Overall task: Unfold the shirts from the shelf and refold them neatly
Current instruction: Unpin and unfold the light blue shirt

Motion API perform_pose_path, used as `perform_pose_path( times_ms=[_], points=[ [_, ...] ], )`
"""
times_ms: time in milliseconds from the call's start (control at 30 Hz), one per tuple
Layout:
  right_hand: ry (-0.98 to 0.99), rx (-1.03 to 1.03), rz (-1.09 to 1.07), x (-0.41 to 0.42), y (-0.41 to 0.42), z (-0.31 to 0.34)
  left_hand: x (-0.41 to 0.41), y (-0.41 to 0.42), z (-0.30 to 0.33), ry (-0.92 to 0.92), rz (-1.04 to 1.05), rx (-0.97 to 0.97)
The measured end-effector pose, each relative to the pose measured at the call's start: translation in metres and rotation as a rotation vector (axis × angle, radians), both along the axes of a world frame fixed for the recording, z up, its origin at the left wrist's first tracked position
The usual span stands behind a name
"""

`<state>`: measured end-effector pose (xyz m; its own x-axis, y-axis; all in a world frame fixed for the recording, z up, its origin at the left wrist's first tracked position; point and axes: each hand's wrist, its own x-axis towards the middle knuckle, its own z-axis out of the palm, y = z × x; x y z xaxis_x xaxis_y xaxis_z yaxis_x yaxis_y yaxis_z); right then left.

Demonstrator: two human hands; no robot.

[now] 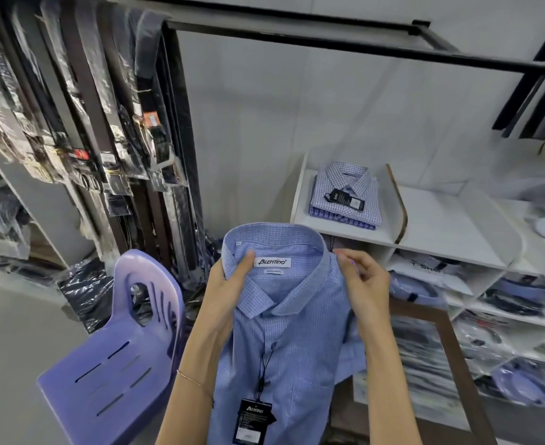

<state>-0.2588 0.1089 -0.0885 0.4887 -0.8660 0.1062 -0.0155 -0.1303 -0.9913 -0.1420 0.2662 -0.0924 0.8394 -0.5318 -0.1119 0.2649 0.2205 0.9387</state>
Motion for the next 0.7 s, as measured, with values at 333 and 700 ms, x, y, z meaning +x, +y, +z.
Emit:
perform_pose_path(
  times_ms=[333, 700],
  points=[
    [0.205, -0.624, 0.298, 0.011, 0.024, 0.042, -0.006, -0.011, 0.003, -0.228, 0.014, 0.114],
    [0.353, -0.633, 0.397, 0.012, 0.023, 0.020, -0.010, -0.012, -0.001, -0.503, 0.099, 0.189]
  ],
)
